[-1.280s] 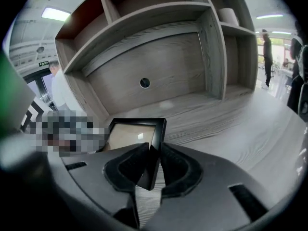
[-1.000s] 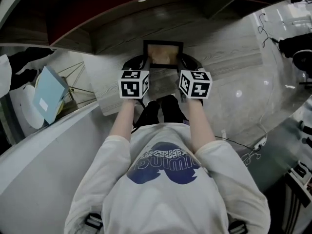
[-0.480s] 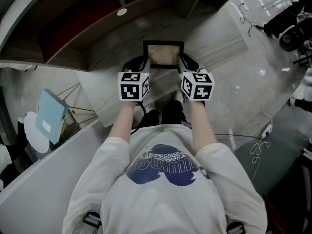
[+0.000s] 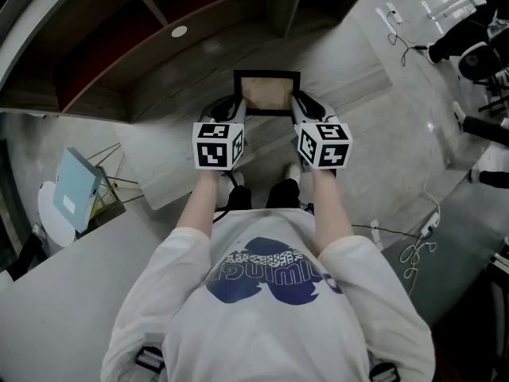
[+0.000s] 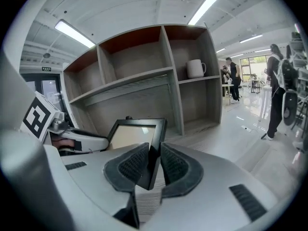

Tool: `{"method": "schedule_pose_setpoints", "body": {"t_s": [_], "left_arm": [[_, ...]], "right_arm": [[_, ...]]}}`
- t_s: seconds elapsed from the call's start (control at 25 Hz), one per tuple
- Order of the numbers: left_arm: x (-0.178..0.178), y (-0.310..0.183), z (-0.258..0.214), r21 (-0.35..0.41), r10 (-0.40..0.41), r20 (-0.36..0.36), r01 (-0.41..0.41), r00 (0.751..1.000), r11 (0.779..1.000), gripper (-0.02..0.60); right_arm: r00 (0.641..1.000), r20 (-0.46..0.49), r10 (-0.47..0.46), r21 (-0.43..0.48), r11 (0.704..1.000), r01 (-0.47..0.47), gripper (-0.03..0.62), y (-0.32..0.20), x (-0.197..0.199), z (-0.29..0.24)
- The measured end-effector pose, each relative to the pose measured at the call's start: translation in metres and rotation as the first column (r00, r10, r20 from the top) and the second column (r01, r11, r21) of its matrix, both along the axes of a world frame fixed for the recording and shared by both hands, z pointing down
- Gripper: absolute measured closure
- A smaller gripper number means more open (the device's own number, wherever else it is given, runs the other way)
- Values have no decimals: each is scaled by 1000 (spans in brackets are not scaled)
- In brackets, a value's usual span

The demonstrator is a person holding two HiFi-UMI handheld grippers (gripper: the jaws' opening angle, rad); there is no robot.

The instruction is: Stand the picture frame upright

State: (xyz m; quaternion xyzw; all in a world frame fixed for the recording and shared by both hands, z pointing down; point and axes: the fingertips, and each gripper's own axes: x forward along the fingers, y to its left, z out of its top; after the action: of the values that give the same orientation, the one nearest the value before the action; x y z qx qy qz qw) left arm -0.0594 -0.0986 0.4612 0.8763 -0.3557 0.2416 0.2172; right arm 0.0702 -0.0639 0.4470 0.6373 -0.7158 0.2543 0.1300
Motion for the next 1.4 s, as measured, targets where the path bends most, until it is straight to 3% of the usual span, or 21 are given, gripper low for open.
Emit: {"method": "schedule_pose_setpoints", "body": {"t_s": [0.52, 0.76, 1.4], "left_arm": [[72, 23, -2, 21, -180, 21, 180, 983, 984, 502], [93, 24, 1, 27, -222, 22, 221, 975, 975, 502], [116, -63, 17, 21, -144, 14, 143, 990, 989, 502]], "right_arm": [[981, 25, -192, 27, 981, 191, 522, 1, 76, 0], [971, 25, -239, 34, 971, 238, 522, -5, 97, 1], [983, -4, -184, 17, 983, 184, 520, -81, 118, 15]]}}
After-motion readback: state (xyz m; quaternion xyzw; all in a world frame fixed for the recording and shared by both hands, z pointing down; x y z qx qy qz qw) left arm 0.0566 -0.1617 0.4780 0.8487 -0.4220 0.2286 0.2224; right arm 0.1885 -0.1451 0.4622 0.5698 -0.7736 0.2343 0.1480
